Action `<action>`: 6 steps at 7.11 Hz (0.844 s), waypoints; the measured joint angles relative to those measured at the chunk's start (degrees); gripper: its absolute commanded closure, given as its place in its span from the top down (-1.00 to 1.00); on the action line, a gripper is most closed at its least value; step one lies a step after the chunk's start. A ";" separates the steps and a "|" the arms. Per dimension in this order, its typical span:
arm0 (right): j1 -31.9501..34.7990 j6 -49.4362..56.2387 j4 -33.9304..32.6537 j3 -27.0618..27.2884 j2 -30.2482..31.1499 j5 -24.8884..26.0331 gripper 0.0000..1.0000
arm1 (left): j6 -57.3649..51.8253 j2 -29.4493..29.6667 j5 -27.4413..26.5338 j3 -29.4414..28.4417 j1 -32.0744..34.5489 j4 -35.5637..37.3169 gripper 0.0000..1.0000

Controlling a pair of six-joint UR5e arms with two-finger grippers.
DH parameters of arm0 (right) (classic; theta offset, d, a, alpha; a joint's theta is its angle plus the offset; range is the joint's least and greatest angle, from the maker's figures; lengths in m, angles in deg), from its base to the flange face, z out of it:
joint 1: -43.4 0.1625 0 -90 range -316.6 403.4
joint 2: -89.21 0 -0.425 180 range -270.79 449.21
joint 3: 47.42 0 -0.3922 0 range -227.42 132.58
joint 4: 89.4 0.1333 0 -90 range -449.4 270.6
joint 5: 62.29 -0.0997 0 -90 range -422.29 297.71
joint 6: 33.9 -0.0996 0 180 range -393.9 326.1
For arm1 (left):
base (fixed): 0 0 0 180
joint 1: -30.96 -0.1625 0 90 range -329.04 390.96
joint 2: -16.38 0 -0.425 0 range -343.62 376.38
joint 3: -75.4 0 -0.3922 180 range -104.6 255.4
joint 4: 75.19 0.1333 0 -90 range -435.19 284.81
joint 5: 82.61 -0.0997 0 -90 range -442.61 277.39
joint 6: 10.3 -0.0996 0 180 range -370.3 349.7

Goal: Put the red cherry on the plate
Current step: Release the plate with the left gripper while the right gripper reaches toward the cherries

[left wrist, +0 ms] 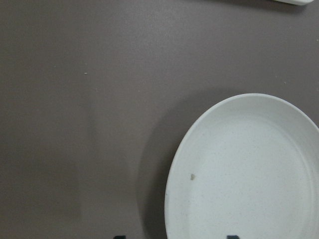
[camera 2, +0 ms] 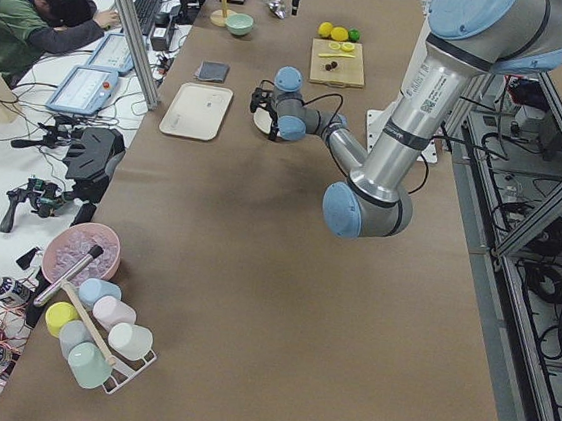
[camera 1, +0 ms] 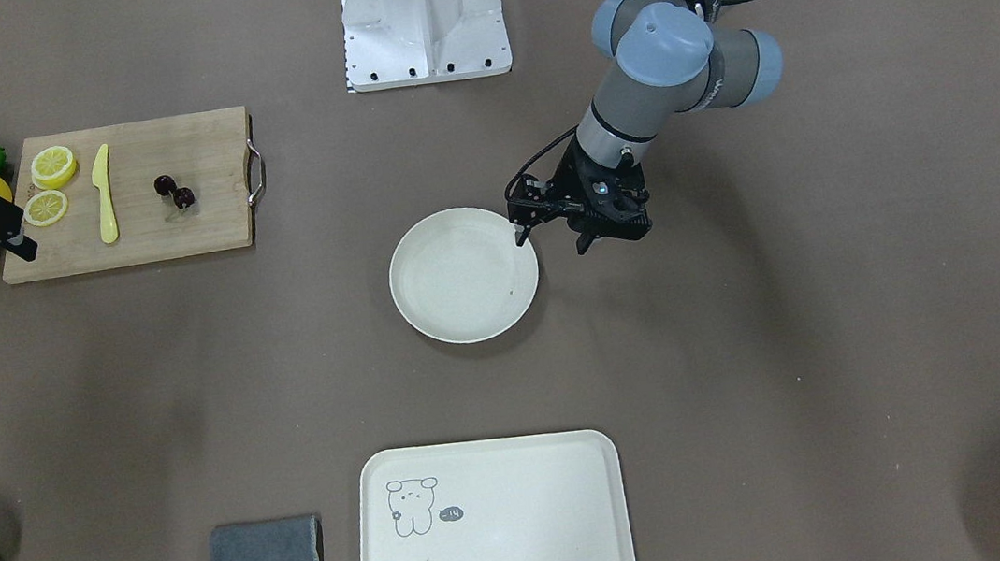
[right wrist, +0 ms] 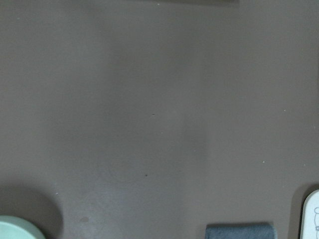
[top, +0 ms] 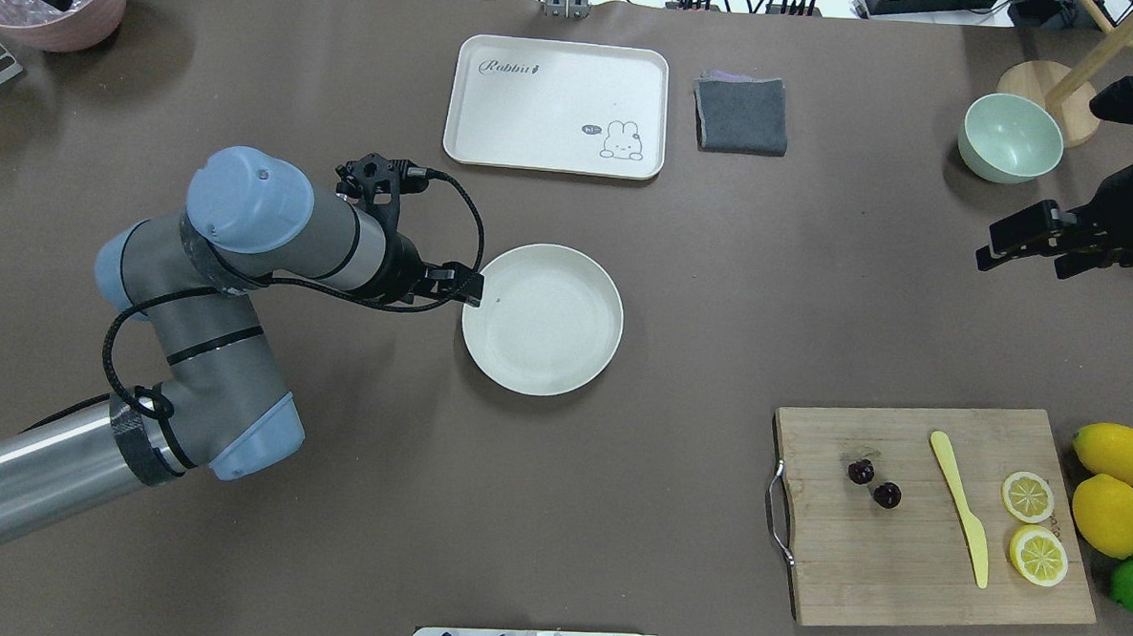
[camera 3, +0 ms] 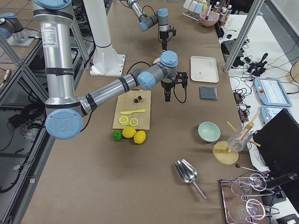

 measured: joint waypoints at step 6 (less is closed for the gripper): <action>-18.79 -13.97 4.31 3.55 -0.09 11.60 1.00 | -7.73 -3.35 -3.86 0.54 5.81 -6.49 0.97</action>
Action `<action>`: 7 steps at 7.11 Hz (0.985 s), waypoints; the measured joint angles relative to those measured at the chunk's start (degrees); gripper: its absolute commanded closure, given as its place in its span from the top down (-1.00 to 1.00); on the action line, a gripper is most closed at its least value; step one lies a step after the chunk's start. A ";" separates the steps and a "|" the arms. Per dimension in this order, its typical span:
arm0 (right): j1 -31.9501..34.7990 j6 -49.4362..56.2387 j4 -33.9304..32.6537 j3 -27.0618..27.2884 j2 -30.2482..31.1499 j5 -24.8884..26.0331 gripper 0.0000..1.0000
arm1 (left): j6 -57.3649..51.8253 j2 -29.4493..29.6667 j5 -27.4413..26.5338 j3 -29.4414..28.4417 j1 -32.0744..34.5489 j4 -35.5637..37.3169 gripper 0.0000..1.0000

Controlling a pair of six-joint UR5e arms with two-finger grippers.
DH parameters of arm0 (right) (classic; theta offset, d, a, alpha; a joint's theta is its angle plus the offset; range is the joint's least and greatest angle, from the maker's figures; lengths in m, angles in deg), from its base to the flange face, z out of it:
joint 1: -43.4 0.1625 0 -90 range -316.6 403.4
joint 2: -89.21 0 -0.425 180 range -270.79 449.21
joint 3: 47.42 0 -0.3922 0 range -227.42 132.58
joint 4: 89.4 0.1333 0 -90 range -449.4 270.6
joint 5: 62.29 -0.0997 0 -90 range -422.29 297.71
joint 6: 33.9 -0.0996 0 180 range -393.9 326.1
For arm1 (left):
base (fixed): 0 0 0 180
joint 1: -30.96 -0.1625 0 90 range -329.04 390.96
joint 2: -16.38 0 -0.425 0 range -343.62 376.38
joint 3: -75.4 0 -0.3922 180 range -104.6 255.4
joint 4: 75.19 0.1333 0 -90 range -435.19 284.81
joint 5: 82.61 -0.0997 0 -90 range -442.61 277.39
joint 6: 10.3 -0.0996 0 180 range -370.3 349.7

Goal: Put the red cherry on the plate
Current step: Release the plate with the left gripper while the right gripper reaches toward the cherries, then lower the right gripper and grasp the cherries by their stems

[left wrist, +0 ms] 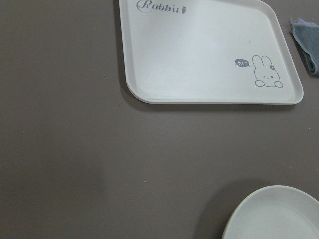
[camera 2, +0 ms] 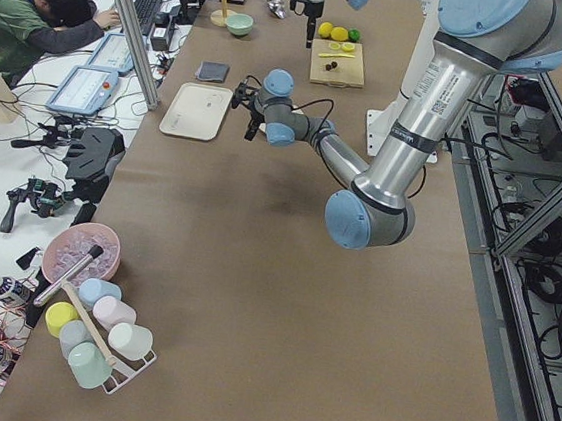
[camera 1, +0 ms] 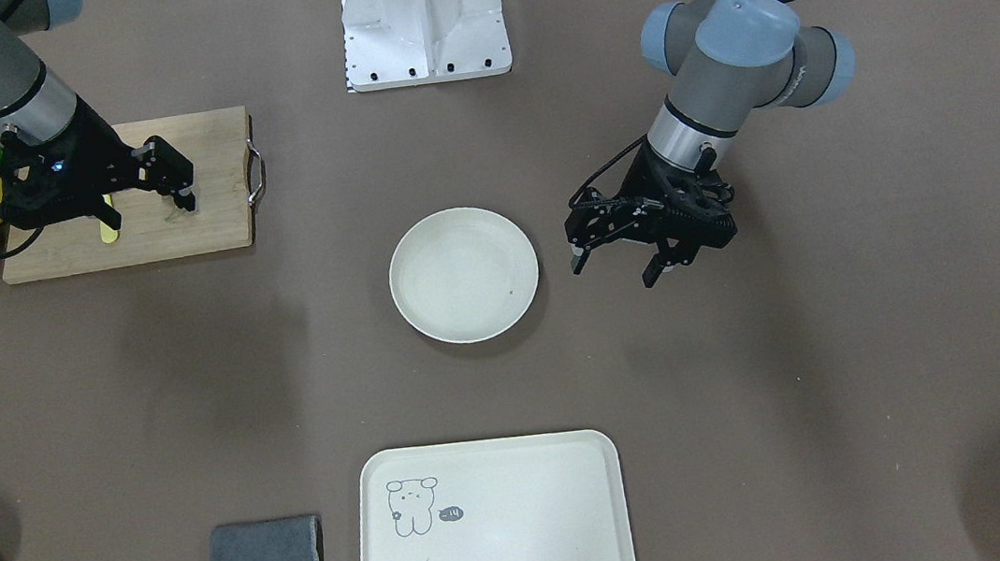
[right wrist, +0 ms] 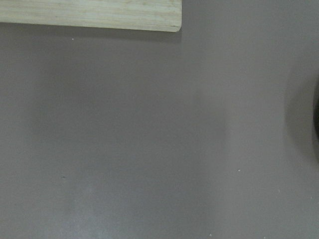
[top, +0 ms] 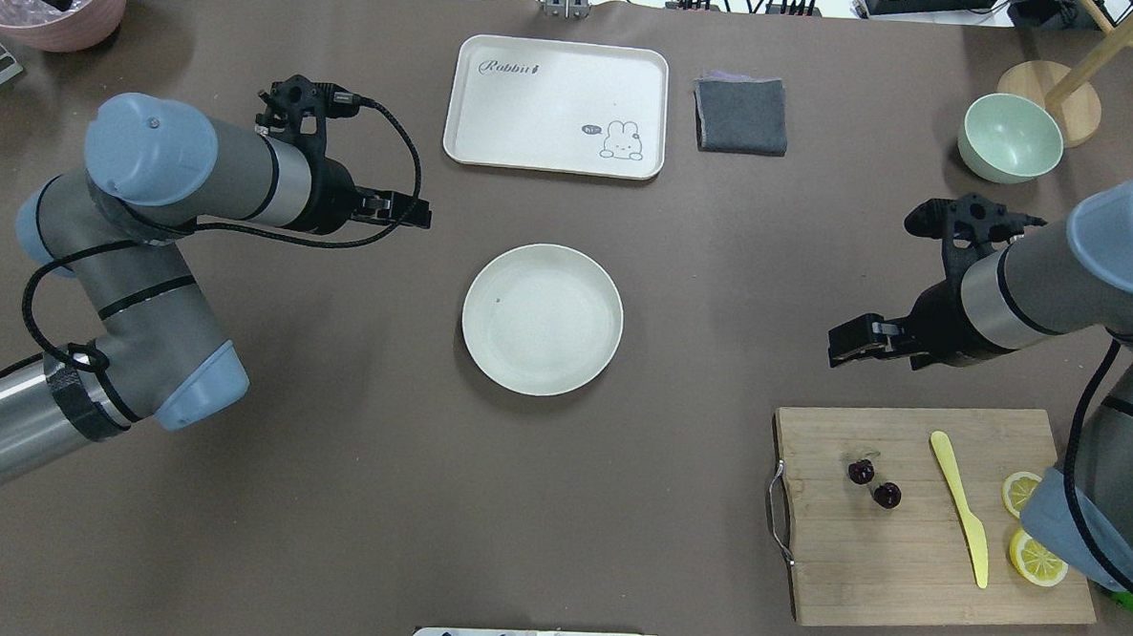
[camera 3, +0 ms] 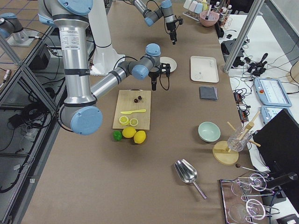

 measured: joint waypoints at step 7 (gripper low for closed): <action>-11.70 -2.46 13.97 -3.78 8.87 8.72 0.88 | -7.16 -3.68 -0.13 -1.49 2.16 -0.10 0.97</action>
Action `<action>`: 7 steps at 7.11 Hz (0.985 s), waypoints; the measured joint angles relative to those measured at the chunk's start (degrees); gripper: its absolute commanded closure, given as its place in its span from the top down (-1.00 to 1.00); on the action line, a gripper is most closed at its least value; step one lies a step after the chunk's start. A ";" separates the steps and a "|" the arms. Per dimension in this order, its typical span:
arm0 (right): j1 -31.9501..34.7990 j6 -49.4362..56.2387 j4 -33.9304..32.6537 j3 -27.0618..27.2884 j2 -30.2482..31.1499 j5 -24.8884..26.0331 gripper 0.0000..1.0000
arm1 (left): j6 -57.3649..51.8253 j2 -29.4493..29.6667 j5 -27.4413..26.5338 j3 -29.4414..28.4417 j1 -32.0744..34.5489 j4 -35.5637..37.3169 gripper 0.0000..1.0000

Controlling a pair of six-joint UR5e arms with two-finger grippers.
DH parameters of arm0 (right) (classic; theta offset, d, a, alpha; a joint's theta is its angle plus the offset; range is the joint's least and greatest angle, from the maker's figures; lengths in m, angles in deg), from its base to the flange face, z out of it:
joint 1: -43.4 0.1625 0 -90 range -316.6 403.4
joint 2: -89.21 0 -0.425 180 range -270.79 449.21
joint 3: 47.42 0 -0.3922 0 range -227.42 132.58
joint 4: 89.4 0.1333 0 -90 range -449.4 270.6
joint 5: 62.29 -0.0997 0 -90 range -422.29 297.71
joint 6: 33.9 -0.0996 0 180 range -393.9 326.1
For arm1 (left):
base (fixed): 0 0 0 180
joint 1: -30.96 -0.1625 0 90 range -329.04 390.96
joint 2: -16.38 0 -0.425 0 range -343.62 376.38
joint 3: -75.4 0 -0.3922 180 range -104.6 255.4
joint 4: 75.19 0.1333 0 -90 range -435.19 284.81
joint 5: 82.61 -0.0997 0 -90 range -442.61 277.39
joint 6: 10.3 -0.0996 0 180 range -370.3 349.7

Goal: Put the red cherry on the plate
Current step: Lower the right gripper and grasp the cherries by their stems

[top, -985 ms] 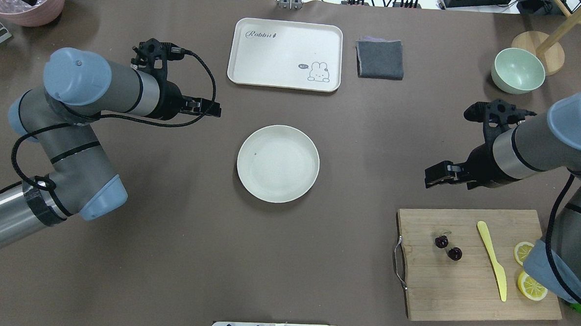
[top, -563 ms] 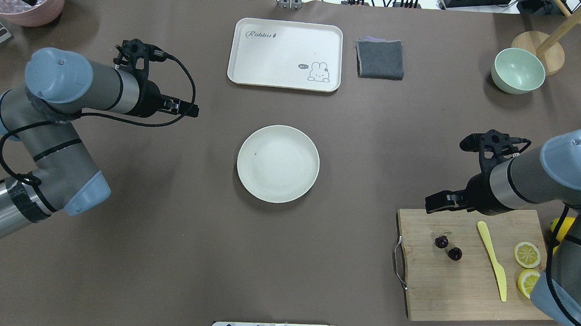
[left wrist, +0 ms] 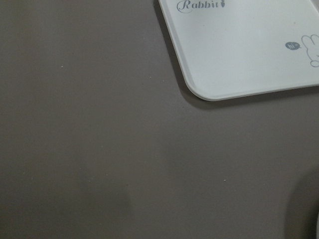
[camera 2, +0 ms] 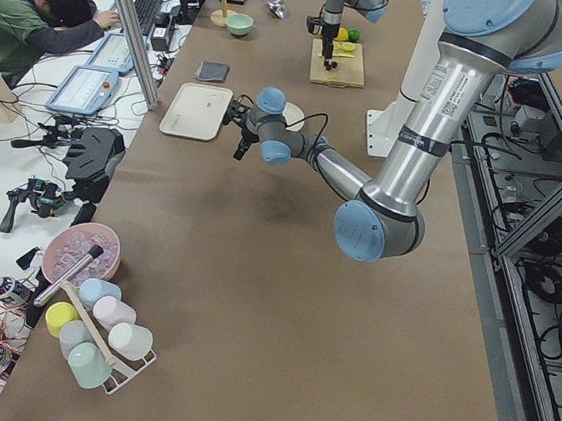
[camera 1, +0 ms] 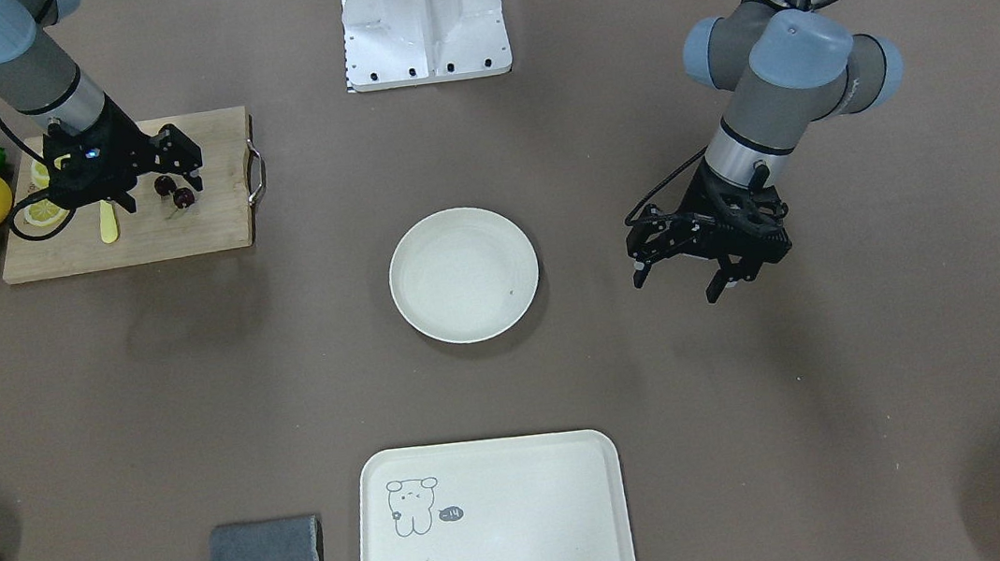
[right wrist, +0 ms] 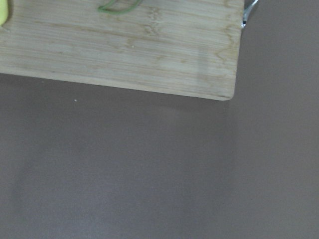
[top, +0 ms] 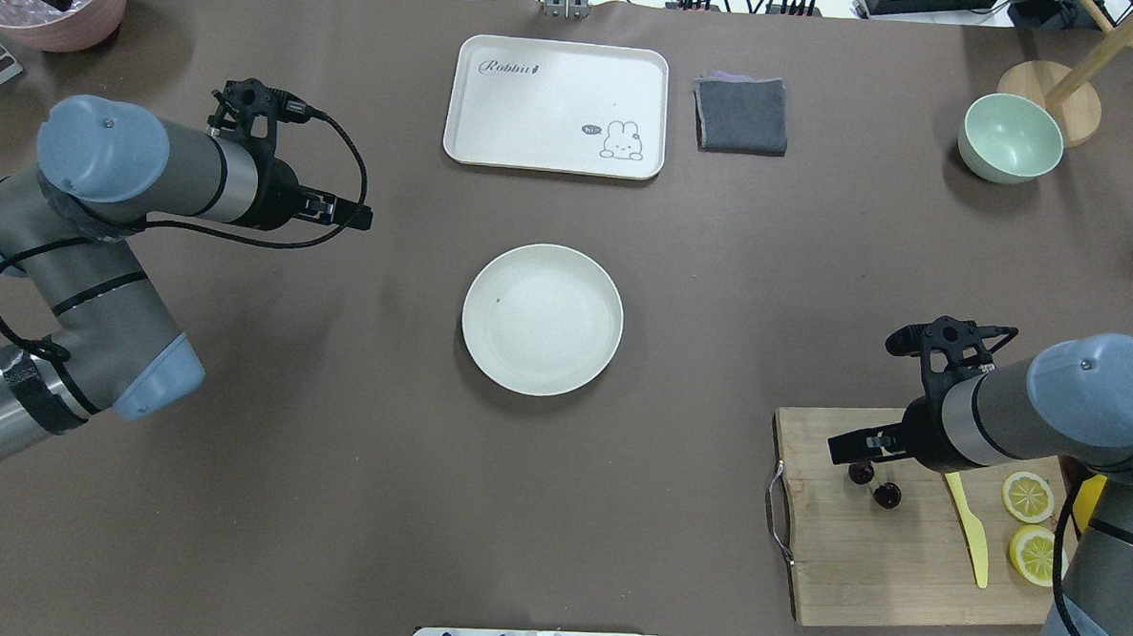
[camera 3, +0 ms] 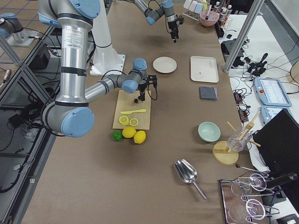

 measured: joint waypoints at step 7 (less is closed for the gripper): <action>-1.83 -0.40 0.29 -0.84 -0.05 1.61 -1.00 | -0.22 -0.17 0.19 0.05 0.00 -0.08 0.97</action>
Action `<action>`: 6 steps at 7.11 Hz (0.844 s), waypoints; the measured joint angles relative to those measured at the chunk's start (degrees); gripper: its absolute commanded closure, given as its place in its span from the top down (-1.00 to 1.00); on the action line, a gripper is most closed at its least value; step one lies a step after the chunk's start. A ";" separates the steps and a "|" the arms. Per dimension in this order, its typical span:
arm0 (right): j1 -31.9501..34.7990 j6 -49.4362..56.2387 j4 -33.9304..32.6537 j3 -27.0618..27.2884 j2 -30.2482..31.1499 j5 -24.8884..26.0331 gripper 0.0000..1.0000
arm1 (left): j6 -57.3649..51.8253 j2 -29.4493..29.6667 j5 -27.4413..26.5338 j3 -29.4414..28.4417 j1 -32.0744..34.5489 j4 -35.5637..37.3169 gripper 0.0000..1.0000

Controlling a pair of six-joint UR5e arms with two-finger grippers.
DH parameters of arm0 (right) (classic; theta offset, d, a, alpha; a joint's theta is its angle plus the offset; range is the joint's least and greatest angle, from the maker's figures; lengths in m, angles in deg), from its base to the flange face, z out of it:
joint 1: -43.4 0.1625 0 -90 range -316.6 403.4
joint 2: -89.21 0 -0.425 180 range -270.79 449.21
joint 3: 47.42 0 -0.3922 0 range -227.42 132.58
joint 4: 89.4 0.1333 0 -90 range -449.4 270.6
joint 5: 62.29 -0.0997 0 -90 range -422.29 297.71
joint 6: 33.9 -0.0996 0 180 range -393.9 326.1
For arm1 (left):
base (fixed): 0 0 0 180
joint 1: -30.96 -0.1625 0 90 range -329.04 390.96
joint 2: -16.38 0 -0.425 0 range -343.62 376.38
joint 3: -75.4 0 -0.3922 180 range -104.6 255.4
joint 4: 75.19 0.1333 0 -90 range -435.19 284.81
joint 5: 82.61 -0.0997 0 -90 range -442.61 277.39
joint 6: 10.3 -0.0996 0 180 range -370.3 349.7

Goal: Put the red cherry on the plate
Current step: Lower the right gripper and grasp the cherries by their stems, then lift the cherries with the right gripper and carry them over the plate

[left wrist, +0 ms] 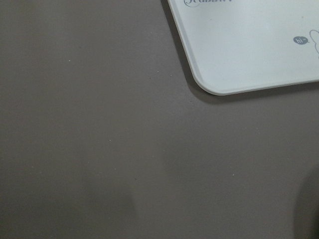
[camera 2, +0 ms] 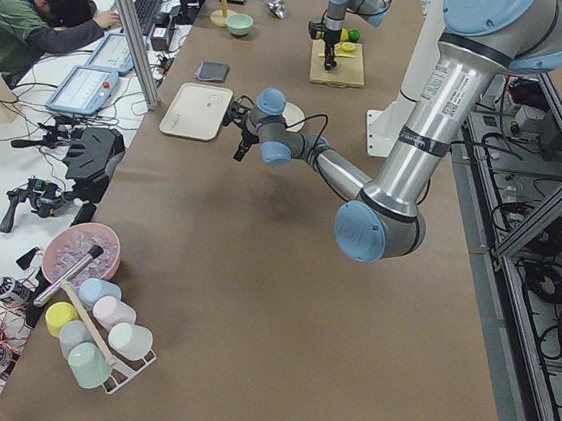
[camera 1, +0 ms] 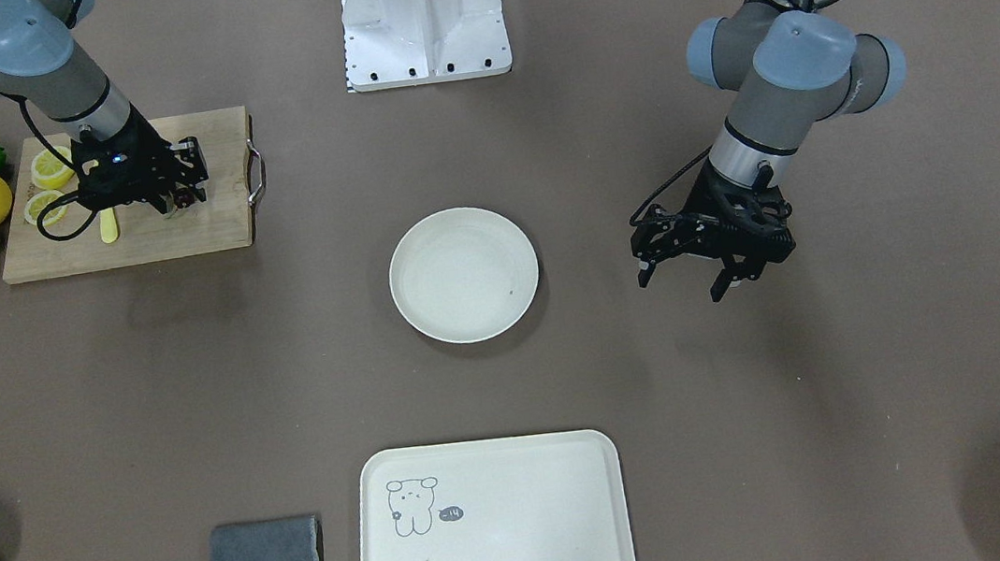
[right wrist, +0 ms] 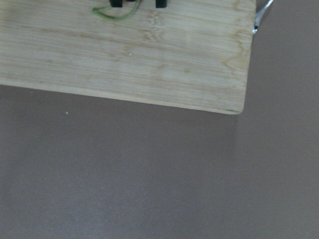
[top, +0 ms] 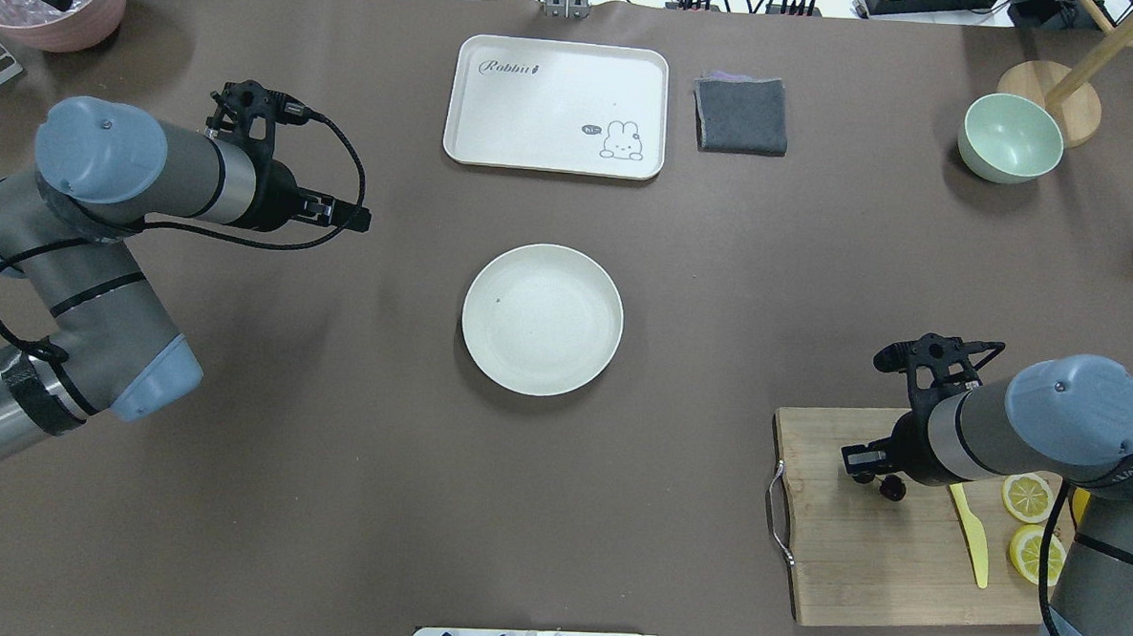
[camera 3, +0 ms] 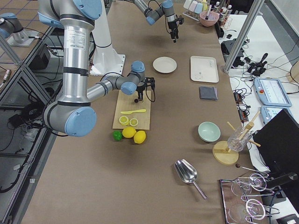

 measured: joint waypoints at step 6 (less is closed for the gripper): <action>9.65 0.07 -11.10 1.83 -11.85 -7.65 -1.00 | -0.05 0.12 2.29 0.34 1.76 0.16 0.97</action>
